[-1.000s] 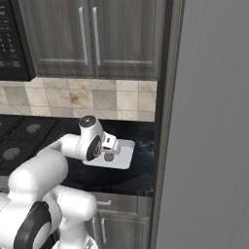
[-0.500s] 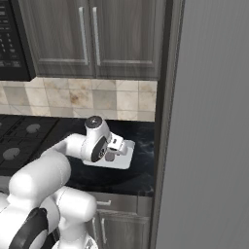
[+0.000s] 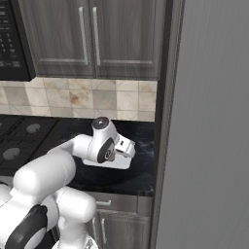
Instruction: Take the eggplant and potato out of the freezer and place them in the tupperware container on the counter. Then put the tupperware containing the vegetables back in the freezer.
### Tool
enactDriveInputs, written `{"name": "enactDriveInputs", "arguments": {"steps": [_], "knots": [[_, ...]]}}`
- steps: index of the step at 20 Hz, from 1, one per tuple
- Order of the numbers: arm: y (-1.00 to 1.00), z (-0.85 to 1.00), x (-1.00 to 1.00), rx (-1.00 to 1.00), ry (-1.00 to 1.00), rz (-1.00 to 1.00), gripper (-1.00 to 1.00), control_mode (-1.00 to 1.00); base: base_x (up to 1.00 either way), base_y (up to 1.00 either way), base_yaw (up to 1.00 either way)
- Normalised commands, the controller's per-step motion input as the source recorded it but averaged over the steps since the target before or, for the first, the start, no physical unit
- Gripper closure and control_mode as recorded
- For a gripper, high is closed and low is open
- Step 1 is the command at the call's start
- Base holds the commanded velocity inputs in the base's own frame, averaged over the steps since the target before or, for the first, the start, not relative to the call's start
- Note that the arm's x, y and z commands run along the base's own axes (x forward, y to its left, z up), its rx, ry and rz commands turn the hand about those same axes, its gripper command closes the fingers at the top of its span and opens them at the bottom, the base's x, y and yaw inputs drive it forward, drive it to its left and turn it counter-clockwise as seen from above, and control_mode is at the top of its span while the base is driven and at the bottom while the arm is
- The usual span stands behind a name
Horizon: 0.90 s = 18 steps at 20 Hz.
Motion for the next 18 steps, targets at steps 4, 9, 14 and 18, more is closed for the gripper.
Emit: {"name": "enactDriveInputs", "arguments": {"steps": [4, 9, 14, 18], "knots": [[-0.19, -0.01, 0.06, 0.0, 0.0, 0.0, -1.0, -1.0, 0.0, 0.0, 0.0], [-0.2, -0.07, 0.09, 0.0, 0.0, 0.0, -1.0, -1.0, 0.0, 0.0, 0.0], [-0.15, -0.21, 0.18, 0.0, 0.0, 0.0, -1.0, -1.0, 0.0, 0.0, 0.0], [-0.07, -0.29, 0.23, 0.0, 0.0, 0.0, -1.0, -1.0, 0.0, 0.0, 0.0]]}}
